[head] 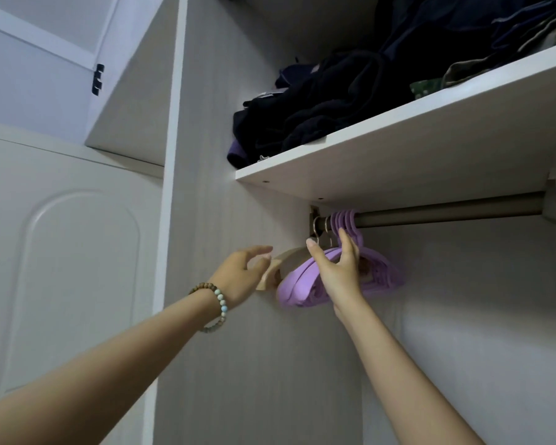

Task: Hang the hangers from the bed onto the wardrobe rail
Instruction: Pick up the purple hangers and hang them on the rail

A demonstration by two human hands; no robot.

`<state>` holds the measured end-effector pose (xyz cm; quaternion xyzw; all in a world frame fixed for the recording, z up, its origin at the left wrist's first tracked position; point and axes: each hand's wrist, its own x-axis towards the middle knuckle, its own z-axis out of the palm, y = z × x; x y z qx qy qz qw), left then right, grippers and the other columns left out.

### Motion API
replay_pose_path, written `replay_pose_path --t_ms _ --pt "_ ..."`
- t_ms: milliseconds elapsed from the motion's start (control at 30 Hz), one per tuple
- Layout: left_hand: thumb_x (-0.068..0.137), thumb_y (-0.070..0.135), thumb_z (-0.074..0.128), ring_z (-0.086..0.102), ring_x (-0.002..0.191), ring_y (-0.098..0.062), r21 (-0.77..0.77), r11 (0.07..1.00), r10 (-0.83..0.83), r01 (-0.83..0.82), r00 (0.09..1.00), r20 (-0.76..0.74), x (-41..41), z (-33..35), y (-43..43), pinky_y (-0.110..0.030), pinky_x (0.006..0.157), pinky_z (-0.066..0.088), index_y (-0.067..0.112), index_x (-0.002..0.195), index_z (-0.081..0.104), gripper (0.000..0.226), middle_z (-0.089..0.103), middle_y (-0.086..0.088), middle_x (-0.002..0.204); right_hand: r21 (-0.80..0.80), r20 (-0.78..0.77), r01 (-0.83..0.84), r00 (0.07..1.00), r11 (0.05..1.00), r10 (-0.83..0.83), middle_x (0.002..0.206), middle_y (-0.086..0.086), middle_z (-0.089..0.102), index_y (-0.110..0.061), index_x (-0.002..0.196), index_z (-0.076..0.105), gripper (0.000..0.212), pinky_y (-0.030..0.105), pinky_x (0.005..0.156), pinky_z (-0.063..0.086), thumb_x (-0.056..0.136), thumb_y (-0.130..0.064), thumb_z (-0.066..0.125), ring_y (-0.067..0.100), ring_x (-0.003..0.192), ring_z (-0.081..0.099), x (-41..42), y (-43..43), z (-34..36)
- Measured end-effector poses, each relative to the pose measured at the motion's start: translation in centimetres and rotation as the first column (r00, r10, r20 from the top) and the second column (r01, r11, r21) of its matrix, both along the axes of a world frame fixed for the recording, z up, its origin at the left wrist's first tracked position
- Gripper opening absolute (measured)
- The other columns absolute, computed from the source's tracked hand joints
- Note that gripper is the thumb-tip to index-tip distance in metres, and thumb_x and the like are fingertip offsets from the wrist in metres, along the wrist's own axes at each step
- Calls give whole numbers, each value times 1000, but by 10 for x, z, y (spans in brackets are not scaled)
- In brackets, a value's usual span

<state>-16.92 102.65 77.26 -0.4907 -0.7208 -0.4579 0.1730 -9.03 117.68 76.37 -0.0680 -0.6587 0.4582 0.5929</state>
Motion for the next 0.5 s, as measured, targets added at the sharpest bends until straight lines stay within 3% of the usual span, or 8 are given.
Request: replay_pose_path --t_ms 133,267,500 --pt "96 27 41 48 124 -13 48 995 96 -92 993 -71 -12 5 -67 -18 96 31 23 127 54 34 56 2 130 88 12 -30 1000 996 29 154 -1 21 -20 145 30 71 30 116 19 85 -33 64 11 142 21 -5 -50 10" --pt "96 31 41 49 121 -10 116 979 174 -167 983 -54 -27 1 -149 -21 96 32 24 127 54 35 55 6 130 119 54 -167 985 979 161 155 -4 18 -25 146 26 71 23 110 21 86 -35 63 8 141 20 -20 -116 16" --pt "95 35 43 48 123 -13 130 925 358 -357 934 21 -63 -30 -316 -22 97 32 22 128 53 37 55 3 131 268 327 -411 890 871 319 156 -15 7 -29 149 16 78 20 106 17 86 -43 60 4 143 11 -71 -263 -5"
